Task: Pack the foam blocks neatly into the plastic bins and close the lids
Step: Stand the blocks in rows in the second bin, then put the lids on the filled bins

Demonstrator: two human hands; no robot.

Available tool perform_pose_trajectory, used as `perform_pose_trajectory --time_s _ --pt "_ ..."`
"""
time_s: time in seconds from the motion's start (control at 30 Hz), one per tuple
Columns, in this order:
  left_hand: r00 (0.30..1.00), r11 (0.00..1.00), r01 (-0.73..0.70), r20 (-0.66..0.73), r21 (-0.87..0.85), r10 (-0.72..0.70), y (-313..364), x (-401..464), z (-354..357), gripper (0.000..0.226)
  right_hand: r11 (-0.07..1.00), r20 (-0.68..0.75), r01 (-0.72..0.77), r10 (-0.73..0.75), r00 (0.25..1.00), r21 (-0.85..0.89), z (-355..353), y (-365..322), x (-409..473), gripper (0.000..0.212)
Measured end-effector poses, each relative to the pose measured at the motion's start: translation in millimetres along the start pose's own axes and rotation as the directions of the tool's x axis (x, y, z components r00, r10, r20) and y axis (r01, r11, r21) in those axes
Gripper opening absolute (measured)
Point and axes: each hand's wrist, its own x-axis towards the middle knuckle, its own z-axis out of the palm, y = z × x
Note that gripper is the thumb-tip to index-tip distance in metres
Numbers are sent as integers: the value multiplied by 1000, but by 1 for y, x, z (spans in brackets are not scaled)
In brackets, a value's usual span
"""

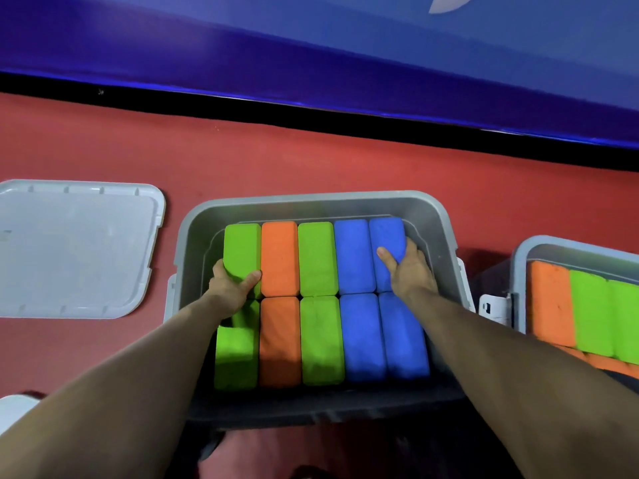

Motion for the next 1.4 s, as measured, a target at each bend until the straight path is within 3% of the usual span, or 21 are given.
perform_pose_trajectory --time_s 0.1,0.27,0.43,0.6,0.77,1.03,1.4 --pt "999 997 7 -54 80 -3 9 -17 3 97 986 -39 97 -104 994 -139 -6 -5 -14 78" --pt "983 976 -96 -137 195 124 15 -52 -8 90 932 45 228 -224 973 -280 -35 2 -35 77" --pt "958 923 -248 -68 295 280 33 -95 -30 79 889 36 344 -350 936 -302 -78 -24 -60 75" --pt "859 794 -476 10 379 511 72 -144 -81 72 795 64 525 -532 844 -304 -99 -76 -107 70" --pt "803 775 -518 -108 361 587 79 -193 -142 64 698 73 651 -663 745 -298 -102 -137 -162 67" --pt "824 856 -425 -265 294 501 -7 -207 -223 65 529 202 773 -763 614 -350 -46 -227 -230 67" --pt "921 935 -233 -249 267 301 -111 -64 -242 70 310 518 861 -698 494 -403 106 -288 -194 69"
